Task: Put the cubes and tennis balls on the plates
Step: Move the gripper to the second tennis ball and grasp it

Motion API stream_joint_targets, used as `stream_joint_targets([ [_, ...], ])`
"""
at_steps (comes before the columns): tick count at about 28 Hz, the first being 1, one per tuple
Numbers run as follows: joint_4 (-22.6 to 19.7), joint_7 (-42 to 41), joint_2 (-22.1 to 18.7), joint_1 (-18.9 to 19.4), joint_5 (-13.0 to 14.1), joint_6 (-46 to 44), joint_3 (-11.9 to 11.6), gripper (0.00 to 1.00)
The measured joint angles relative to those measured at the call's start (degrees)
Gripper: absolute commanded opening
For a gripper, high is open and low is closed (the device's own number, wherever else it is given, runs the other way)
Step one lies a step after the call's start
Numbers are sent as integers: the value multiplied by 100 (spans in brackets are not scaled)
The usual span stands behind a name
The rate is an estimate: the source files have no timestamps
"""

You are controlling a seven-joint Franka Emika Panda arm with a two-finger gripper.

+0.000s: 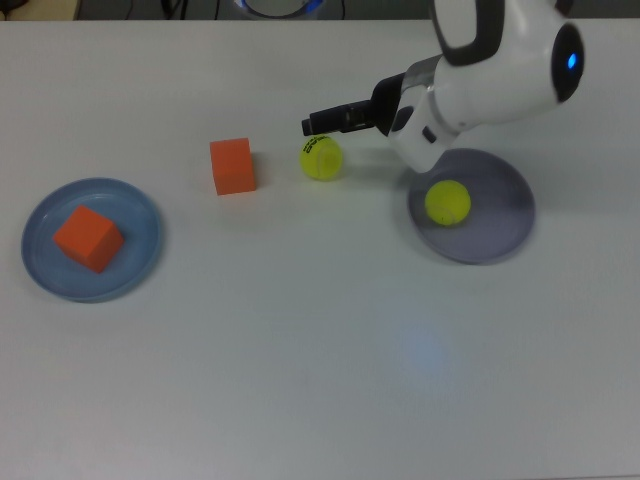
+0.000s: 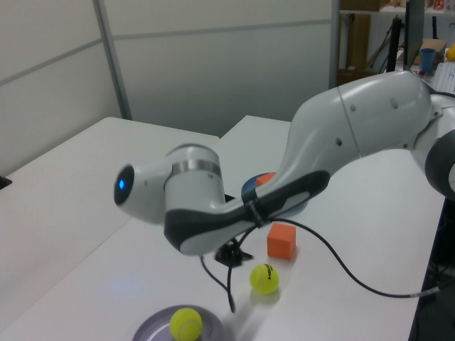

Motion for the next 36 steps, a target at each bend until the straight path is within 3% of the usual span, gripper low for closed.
stream_joint_targets([
  [8, -521, -42, 278, -4, 0, -78, 1, 100],
  [26, -567, -42, 702, 15, -59, 268, 1, 100],
  [27, -567, -42, 713, 14, -65, 289, 1, 96],
  [29, -567, -42, 732, 12, -72, 324, 1, 63],
  [30, -566, -42, 738, 10, -73, 329, 1, 42],
  [31, -566, -42, 743, 7, -76, 329, -1, 3],
  [36, -563, -42, 747, -6, -79, 405, -23, 0],
])
